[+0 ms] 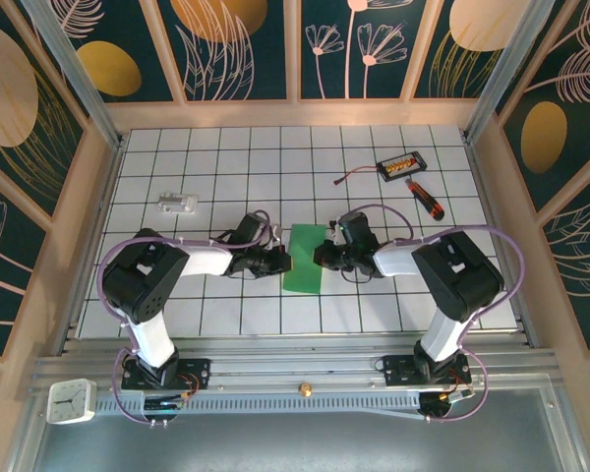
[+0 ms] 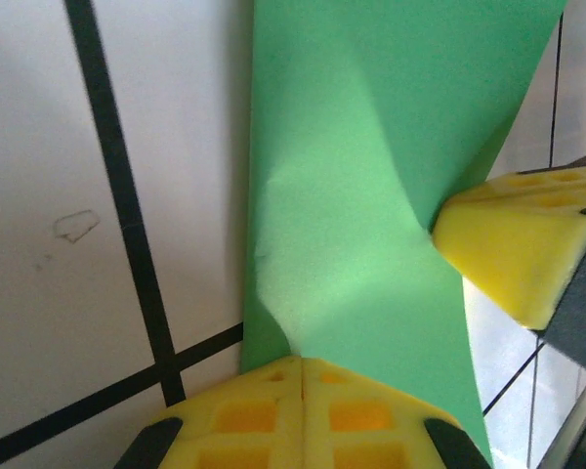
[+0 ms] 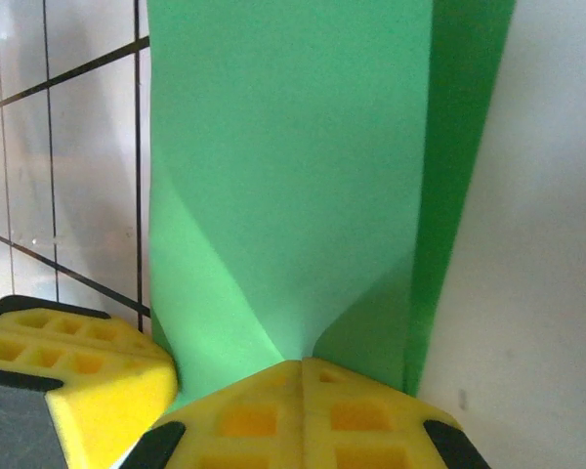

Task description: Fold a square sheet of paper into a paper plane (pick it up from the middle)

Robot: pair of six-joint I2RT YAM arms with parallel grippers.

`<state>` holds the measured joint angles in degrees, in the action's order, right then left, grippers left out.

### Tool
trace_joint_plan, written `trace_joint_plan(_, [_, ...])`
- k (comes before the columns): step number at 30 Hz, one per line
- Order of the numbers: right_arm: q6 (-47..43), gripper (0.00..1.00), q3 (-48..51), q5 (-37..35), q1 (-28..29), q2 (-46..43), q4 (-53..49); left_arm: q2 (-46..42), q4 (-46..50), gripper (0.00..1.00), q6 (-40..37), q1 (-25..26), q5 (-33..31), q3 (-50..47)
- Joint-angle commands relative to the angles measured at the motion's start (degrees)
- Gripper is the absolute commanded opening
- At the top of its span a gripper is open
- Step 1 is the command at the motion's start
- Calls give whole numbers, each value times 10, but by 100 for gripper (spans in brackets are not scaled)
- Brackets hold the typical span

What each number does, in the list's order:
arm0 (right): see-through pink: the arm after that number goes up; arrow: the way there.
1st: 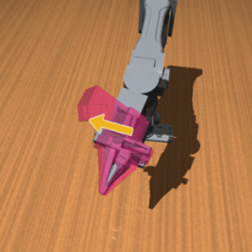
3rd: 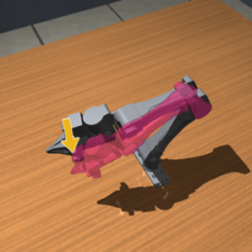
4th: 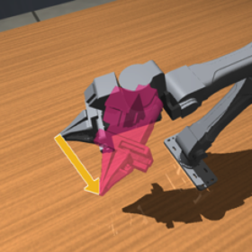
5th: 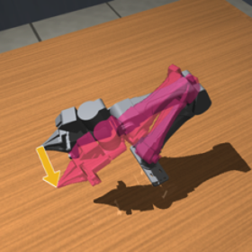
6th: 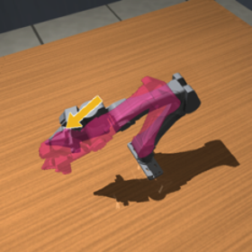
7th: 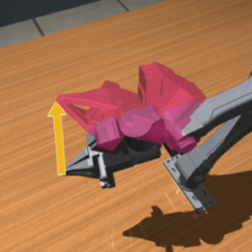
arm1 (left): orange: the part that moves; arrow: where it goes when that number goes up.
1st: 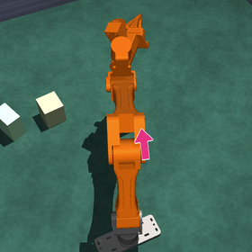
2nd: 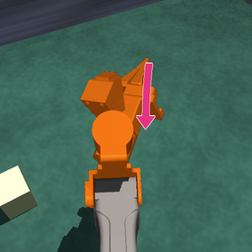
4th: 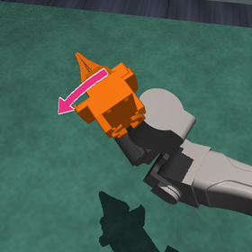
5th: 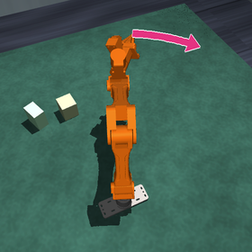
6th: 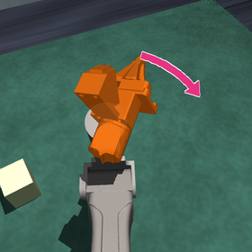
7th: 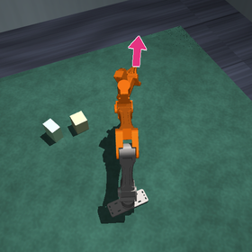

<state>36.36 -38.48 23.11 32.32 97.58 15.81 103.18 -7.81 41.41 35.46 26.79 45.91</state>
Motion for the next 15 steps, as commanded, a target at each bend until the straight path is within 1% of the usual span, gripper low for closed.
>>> trace_joint_plan(1, [-15,5,-11,-2,-7,-50,-26,37,98,0,-74,-4,-16,8])
trace_joint_plan(5, [-11,7,-39,21,-6,-55,6,45,103,0,-94,-5,-10,15])
trace_joint_plan(10, [36,0,-65,65,-5,-3,59,53,97,0,-98,-9,-1,13])
trace_joint_plan(15, [58,0,-101,83,8,54,60,54,93,0,-96,-11,0,10])
